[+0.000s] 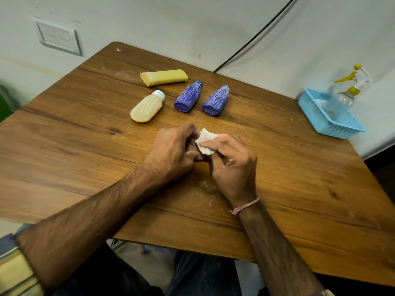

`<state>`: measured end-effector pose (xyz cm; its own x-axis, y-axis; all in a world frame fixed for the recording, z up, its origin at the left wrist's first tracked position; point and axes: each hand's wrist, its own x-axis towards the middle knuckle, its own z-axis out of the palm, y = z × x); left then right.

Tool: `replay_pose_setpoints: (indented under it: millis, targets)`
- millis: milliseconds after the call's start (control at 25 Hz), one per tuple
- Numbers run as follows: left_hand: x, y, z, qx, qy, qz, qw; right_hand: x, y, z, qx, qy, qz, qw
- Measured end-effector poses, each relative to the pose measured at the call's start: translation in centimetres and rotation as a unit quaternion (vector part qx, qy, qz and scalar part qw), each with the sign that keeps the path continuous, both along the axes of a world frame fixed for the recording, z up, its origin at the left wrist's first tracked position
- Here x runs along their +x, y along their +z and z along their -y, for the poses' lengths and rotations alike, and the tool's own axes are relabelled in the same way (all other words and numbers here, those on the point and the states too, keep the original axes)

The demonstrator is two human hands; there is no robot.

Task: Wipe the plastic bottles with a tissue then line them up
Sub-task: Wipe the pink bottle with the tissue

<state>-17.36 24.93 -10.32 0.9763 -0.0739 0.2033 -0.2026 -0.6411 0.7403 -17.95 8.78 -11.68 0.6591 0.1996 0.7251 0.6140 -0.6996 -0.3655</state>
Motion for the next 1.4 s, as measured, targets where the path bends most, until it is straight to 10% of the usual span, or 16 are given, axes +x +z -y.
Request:
replay_pose_setpoints:
  millis: [200, 440, 640, 880, 1120, 1400]
  targets:
    - [0.1, 0.0, 0.1, -0.004, 0.005, -0.027, 1.000, 1.5, -0.1, 2.2, 0.088, -0.184, -0.084, 0.975]
    - [0.0, 0.0, 0.0, -0.014, 0.004, -0.040, 0.999, -0.3, -0.1, 0.0, 0.012, 0.004, -0.018, 1.000]
    - [0.3, -0.1, 0.2, 0.014, 0.000, -0.042, 0.999, 1.6, 0.0, 2.2, 0.100, -0.212, -0.109, 0.966]
    - [0.3, -0.4, 0.3, 0.016, 0.009, -0.034, 0.999, -0.9, 0.2, 0.1, 0.057, -0.037, -0.031, 0.997]
    - [0.5, -0.8, 0.2, 0.001, 0.021, -0.028, 0.999, 0.9, -0.1, 2.5, 0.075, -0.227, -0.128, 0.963]
    - [0.4, -0.7, 0.3, 0.006, 0.021, -0.029, 0.999, -1.4, -0.1, 0.4, 0.116, -0.066, -0.033, 0.990]
